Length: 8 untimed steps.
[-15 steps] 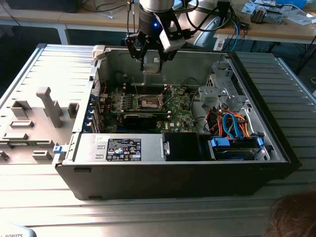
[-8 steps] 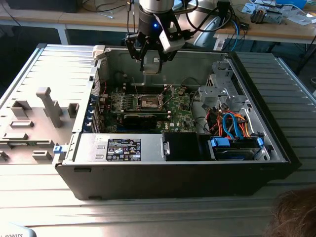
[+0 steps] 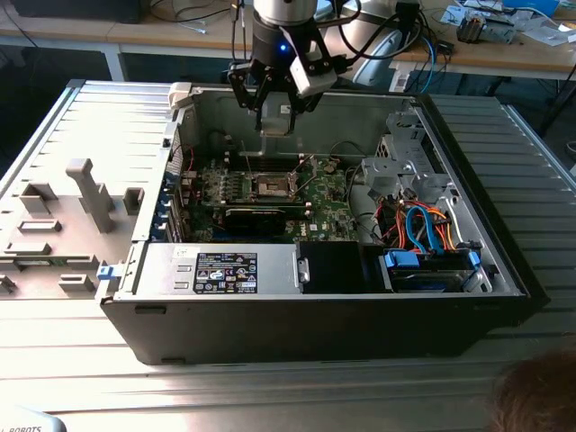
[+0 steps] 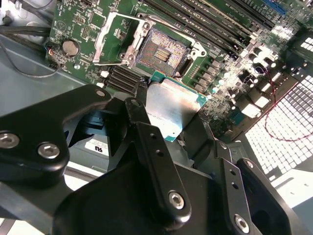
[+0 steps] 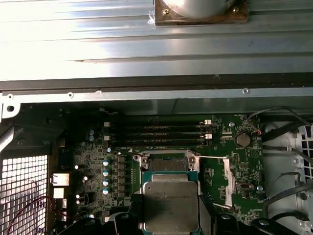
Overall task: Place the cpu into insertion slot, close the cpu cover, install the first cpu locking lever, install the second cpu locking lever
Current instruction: 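Place the cpu into insertion slot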
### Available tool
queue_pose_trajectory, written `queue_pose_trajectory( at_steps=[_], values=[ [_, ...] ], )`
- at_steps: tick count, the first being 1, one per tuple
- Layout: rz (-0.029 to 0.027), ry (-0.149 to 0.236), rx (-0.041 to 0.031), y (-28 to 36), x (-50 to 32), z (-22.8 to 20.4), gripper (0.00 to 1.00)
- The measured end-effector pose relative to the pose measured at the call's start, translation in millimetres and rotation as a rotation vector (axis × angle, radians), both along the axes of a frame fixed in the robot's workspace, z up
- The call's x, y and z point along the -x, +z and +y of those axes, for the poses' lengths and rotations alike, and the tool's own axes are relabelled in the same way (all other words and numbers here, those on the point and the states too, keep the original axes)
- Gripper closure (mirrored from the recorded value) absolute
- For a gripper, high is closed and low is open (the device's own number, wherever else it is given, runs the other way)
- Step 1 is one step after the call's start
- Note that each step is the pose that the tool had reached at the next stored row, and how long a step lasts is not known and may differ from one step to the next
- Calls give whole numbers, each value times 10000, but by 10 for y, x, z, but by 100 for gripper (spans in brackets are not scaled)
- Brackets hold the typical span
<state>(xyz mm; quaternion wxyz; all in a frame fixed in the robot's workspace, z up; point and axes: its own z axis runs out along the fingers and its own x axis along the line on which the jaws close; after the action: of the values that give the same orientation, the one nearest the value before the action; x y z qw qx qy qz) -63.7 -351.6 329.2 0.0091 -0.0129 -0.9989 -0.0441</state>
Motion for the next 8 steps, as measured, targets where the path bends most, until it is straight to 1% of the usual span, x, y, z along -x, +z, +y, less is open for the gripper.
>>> queue_pose_trajectory(
  at_steps=[8],
  values=[
    [0, 0, 0, -21, 5, 0, 46]
  ],
)
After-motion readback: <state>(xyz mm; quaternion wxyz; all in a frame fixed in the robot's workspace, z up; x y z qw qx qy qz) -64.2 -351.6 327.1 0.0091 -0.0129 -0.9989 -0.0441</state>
